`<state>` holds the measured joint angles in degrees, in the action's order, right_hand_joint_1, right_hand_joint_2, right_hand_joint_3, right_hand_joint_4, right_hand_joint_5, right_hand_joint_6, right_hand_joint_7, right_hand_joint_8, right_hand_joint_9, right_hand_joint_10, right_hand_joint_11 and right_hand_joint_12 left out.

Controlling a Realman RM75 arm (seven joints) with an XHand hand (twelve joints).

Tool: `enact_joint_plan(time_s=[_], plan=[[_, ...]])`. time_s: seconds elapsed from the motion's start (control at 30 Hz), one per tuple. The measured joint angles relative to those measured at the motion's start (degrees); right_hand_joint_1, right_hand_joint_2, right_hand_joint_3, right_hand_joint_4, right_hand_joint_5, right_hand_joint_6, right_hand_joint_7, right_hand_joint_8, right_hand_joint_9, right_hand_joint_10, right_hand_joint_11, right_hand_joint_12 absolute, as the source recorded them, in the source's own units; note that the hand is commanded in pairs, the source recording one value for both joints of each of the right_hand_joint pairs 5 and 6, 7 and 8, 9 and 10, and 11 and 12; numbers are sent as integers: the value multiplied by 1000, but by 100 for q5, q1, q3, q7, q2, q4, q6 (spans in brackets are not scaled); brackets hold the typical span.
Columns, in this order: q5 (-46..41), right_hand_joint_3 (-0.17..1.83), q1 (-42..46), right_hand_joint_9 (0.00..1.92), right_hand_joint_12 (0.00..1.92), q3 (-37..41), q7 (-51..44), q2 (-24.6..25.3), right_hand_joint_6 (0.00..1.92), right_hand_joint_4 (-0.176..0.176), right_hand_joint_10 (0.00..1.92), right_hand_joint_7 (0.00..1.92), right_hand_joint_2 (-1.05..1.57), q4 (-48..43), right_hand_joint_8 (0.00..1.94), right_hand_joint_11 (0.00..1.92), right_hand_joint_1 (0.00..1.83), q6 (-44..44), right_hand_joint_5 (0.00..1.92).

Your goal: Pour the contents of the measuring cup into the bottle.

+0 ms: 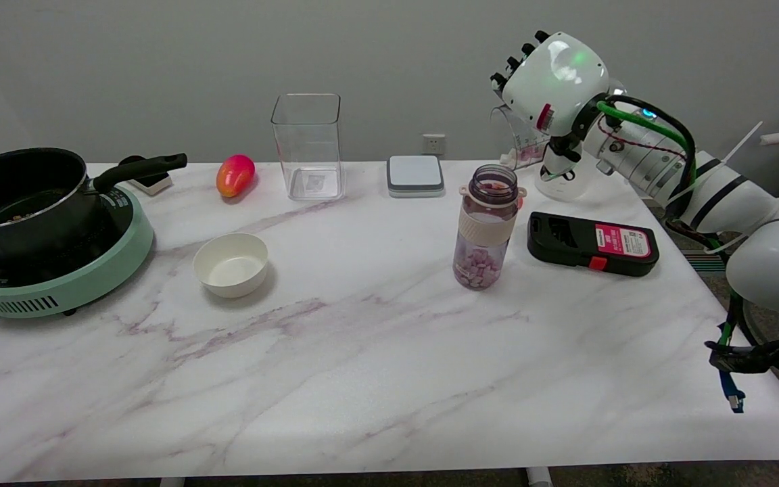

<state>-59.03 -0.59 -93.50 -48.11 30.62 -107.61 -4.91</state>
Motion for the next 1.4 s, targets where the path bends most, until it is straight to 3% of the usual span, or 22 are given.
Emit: enact_joint_plan(time_s=[1.4], plan=[[-63,323,44,1592,1349,56,-61,-247,1920,0,1592,1834,1268,4,1834,1349,1427,-17,1920]])
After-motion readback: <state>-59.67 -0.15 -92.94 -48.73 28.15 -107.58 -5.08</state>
